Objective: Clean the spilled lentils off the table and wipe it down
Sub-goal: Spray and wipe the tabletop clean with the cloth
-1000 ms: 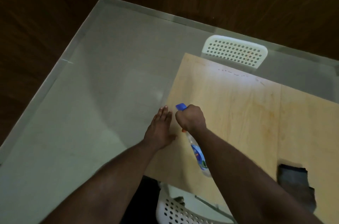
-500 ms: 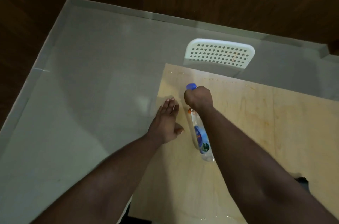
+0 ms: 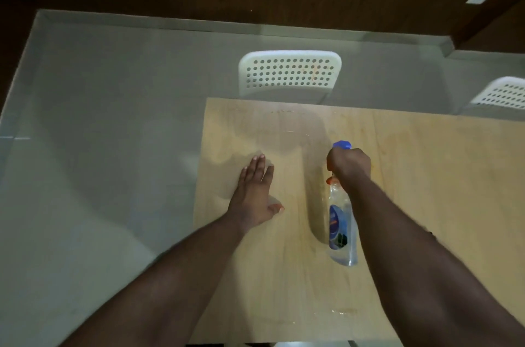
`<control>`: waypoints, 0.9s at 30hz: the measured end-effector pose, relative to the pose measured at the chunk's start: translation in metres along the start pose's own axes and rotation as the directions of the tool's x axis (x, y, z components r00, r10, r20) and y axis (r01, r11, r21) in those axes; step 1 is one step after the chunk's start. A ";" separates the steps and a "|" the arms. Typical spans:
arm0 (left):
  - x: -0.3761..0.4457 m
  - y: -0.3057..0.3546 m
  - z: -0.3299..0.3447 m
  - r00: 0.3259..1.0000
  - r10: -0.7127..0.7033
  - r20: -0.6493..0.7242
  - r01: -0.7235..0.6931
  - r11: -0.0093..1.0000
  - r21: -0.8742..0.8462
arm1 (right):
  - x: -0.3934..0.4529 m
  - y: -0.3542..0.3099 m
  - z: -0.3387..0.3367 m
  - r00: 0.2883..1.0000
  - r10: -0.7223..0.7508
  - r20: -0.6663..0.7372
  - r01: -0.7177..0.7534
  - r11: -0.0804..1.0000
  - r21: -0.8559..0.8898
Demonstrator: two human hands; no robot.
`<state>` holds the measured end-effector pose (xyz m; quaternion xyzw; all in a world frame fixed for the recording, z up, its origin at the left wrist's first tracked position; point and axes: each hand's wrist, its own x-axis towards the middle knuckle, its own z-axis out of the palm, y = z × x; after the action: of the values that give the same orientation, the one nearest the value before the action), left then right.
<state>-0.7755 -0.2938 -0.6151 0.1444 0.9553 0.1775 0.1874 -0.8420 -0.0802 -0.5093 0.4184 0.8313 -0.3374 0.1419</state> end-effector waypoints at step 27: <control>-0.109 0.058 0.061 0.992 -0.077 0.099 0.075 0.997 0.020 | -0.076 0.116 -0.042 0.998 0.026 0.059 -0.032 0.994 0.105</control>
<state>-0.6421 -0.2616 -0.6115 0.1182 0.9509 0.1549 0.2405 -0.7017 -0.0478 -0.4907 0.4274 0.8016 -0.3910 0.1482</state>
